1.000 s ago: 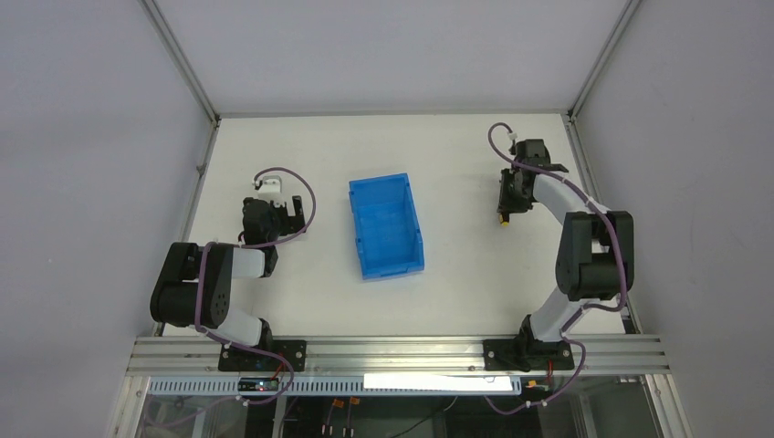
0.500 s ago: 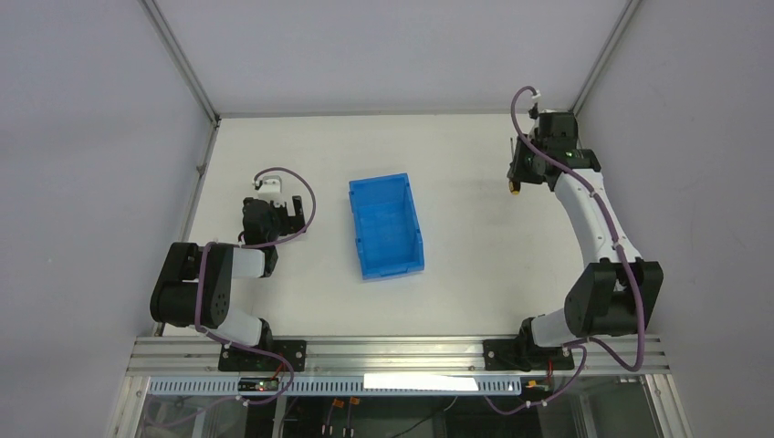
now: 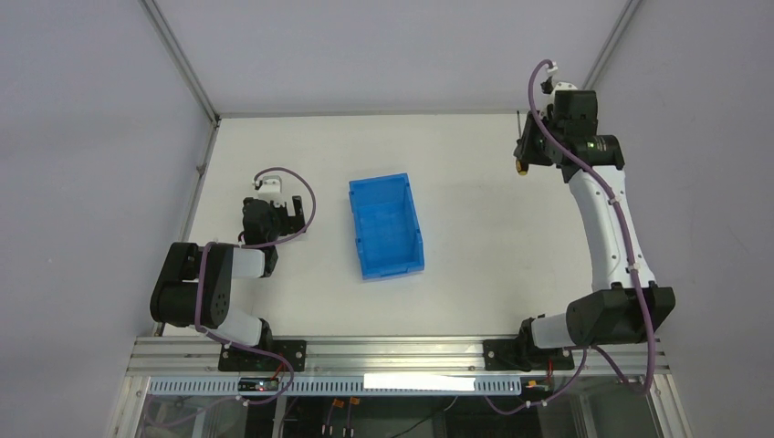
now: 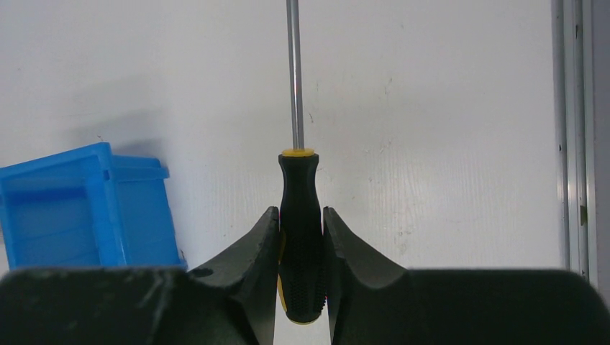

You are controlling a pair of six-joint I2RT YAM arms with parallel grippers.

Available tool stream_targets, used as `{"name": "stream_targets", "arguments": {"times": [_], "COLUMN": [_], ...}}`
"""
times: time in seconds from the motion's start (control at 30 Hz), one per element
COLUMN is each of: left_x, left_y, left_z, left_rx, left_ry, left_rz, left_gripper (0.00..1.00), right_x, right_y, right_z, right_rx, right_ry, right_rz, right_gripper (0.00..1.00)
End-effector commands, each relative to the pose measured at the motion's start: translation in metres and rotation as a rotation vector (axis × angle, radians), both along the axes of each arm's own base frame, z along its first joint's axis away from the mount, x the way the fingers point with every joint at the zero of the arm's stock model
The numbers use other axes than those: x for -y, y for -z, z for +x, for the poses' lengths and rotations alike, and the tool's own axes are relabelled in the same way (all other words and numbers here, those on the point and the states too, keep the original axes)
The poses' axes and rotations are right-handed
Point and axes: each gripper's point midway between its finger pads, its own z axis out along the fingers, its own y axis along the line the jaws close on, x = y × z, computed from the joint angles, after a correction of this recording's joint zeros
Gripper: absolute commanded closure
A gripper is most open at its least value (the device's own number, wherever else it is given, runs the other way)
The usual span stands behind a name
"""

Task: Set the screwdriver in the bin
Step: Place the screwdriver in the bin.

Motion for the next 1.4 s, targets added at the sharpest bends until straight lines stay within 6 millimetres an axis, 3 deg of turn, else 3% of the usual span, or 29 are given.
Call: {"name": "stream_targets", "arguments": {"times": [0.0, 0.23, 0.7, 0.97, 1.2, 1.37], "left_x": [-0.004, -0.004, -0.004, -0.004, -0.004, -0.004], "left_y": [-0.017, -0.017, -0.017, -0.016, -0.016, -0.017], "left_z": [0.009, 0.009, 0.009, 0.009, 0.009, 0.009], "left_rx": [0.054, 0.054, 0.055, 0.054, 0.054, 0.055], "left_ry": [-0.015, -0.016, -0.015, -0.015, -0.015, -0.015], "left_rz": [-0.01, -0.01, -0.01, -0.01, -0.01, -0.01], "left_gripper": [0.0, 0.0, 0.0, 0.0, 0.0, 0.0], "right_x": [-0.013, -0.063, -0.217, -0.281, -0.297, -0.304], "right_y": [-0.029, -0.034, -0.046, -0.05, -0.039, -0.008], "right_z": [-0.001, 0.003, -0.006, -0.013, -0.017, -0.027], "right_rx": [0.058, 0.075, 0.127, 0.168, 0.168, 0.139], "right_ry": [-0.038, -0.116, -0.332, -0.382, -0.368, -0.37], "right_rz": [0.007, 0.013, 0.055, 0.085, 0.093, 0.107], "right_gripper": [0.78, 0.79, 0.81, 0.81, 0.81, 0.81]}}
